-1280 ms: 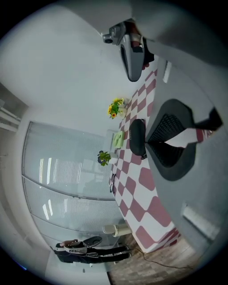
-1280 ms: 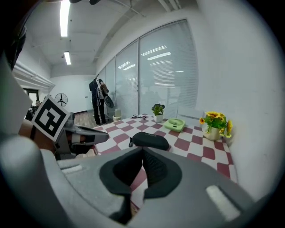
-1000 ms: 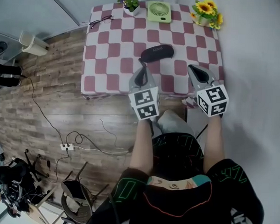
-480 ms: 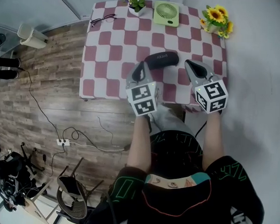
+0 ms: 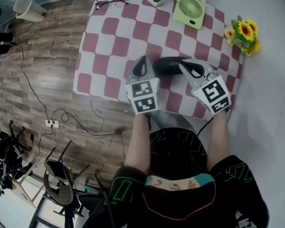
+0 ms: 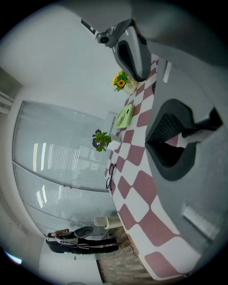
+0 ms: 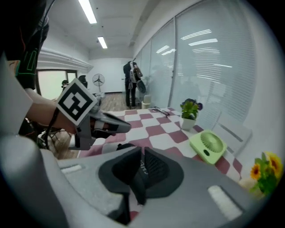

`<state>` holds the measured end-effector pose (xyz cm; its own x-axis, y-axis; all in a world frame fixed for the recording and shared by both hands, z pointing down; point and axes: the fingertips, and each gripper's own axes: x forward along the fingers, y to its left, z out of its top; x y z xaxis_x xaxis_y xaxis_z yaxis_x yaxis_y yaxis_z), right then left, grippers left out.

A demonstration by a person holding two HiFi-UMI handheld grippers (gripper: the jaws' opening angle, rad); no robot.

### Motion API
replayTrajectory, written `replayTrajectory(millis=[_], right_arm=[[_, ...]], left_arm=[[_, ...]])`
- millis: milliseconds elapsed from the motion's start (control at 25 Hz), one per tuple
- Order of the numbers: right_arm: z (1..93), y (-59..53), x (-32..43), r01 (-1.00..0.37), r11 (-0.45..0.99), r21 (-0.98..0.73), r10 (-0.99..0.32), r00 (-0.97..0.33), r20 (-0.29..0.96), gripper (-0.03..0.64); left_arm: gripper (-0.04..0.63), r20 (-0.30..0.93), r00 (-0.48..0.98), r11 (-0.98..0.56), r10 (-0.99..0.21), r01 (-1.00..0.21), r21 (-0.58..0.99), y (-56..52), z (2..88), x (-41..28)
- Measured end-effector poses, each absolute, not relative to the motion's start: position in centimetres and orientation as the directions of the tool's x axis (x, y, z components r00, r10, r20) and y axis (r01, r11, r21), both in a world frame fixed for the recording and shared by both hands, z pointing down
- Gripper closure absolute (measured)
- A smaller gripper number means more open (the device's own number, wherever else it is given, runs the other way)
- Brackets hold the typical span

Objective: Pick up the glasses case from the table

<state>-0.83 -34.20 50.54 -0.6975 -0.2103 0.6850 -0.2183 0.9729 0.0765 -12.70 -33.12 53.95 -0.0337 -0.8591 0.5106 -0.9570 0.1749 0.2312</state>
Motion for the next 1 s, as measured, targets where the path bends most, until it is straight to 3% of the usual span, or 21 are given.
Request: replayTrajectory(millis=[80, 200, 360, 680, 1000], right_arm=[[51.8, -33.7, -2.0, -0.101, 0.994, 0.040, -0.099, -0.679, 0.727, 0.493], [53.1, -33.2, -2.9, 0.041, 0.999, 0.015, 0.013, -0.617, 0.787, 0.462], [54.6, -32.4, -3.5, 0.158, 0.986, -0.045, 0.121, -0.510, 0.851, 0.333], [58.4, -31.8, -3.4, 0.193, 0.975, -0.112, 0.170, -0.322, 0.931, 0.267], [59.5, -31.5, -3.5, 0.192, 0.977, -0.096, 0.139, -0.223, 0.965, 0.255]], left_arm=[[0.589, 0.515, -0.042, 0.190, -0.856, -0.953, 0.238, -33.7, 54.2, -13.3], [0.589, 0.515, -0.044, 0.192, -0.856, -0.952, 0.238, -34.5, 54.1, -13.9], [0.589, 0.531, -0.056, 0.214, -0.846, -0.947, 0.239, -34.9, 54.5, -15.8], [0.589, 0.534, -0.021, 0.189, -0.845, -0.946, 0.263, -36.9, 55.3, -16.9], [0.589, 0.515, 0.101, 0.077, -0.851, -0.947, 0.313, -38.8, 55.0, -17.5]])
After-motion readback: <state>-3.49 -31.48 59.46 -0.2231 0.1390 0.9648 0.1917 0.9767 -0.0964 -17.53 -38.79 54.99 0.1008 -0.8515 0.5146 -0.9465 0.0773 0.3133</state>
